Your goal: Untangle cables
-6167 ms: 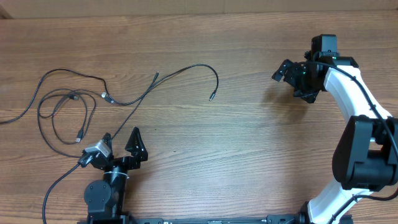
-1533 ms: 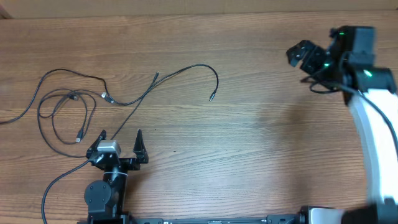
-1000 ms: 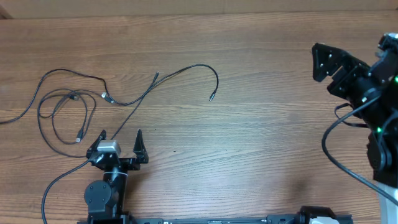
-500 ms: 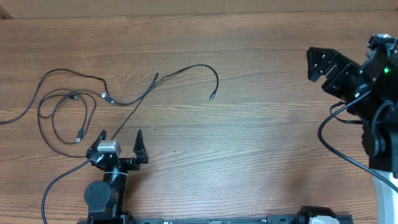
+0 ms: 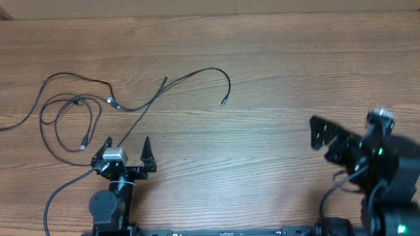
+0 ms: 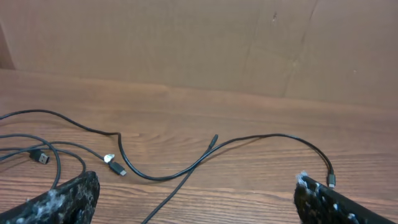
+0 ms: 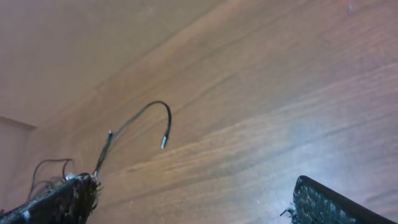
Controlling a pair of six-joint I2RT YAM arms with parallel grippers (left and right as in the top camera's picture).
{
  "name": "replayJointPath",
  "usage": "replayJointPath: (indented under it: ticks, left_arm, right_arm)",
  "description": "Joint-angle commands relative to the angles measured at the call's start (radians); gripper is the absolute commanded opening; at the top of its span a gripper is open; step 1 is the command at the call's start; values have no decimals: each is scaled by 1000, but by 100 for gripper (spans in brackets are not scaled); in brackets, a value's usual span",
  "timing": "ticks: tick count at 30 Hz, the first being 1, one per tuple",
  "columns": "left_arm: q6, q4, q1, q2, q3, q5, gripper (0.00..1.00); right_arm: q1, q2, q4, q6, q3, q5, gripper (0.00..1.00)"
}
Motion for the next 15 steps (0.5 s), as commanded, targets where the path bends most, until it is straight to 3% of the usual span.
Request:
replayJointPath:
  ticks: [1, 15]
  left_arm:
    - [19, -2, -6, -9, -4, 14, 99]
    - [18, -2, -6, -9, -4, 14, 100]
  right_arm:
    - [2, -85, -10, 0, -52, 4, 100]
    - [2, -371, -39, 0, -290, 4, 100]
